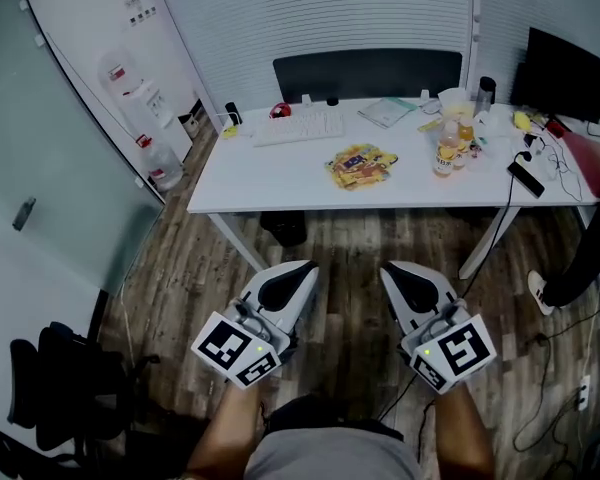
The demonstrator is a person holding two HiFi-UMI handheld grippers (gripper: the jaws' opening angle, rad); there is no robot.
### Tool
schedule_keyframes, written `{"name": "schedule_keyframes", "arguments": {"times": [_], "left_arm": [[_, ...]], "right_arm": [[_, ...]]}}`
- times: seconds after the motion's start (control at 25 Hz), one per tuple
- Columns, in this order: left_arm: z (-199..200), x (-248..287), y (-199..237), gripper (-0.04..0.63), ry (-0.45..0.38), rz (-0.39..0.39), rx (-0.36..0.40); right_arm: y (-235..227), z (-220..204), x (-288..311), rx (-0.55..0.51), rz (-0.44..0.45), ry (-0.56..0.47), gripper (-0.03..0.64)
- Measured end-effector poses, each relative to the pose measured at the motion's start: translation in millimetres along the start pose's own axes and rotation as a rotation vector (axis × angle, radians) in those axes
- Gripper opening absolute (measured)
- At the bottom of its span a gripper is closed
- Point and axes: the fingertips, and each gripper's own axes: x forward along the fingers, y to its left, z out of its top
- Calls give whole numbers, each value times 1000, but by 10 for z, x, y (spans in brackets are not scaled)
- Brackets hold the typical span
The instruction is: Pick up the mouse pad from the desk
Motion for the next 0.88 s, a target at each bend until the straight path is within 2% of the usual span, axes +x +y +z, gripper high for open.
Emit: {"name": "schedule_keyframes", "arguments": {"times": [0.48,0.88], "left_arm": [[24,251,157,15,-15,9,18],[-74,625,772,15,-42,-11,12]], "right_arm": [[-239,24,118,-10,-4,-20,12],[-604,-102,626,-42,-51,27,12]]}}
